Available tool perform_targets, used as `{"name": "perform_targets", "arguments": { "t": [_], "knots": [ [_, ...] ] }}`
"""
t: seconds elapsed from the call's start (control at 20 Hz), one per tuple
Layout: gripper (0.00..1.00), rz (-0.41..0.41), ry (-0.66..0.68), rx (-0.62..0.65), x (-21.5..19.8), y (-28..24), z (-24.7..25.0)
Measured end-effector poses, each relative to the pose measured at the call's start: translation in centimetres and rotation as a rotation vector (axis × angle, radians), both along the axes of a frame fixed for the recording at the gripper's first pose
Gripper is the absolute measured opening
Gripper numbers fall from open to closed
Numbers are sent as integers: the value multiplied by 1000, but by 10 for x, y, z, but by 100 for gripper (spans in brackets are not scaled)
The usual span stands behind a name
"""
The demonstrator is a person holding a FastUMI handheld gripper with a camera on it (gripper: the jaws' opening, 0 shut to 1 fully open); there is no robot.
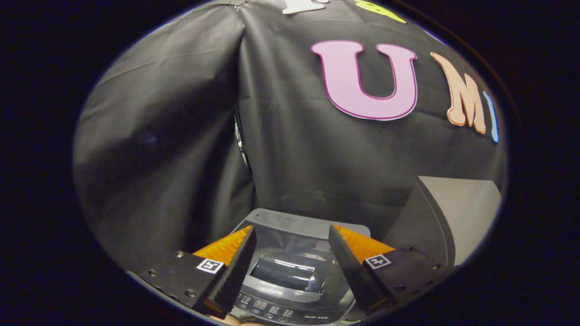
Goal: Put the clothes into the washing machine and then close the washing machine lid.
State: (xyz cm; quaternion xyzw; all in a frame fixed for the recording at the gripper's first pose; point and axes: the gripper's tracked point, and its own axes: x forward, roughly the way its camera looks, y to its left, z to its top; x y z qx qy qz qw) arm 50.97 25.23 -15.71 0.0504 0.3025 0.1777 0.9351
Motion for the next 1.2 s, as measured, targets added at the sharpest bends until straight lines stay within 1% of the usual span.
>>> {"name": "perform_targets", "arguments": {
  "t": [0.2,0.4,0.65,0.85,1.1,1.2],
  "knots": [
    [97,-10,-75,16,-7,-8,20],
    [97,-36,-153,28,-24,-37,49],
    [97,-81,-224,92,-42,-74,71],
    [97,-95,-304,89,-70,-100,75],
    [96,-132,-382,116,-112,-135,66],
    [96,-149,-393,143,-130,-147,60]
  ]
}}
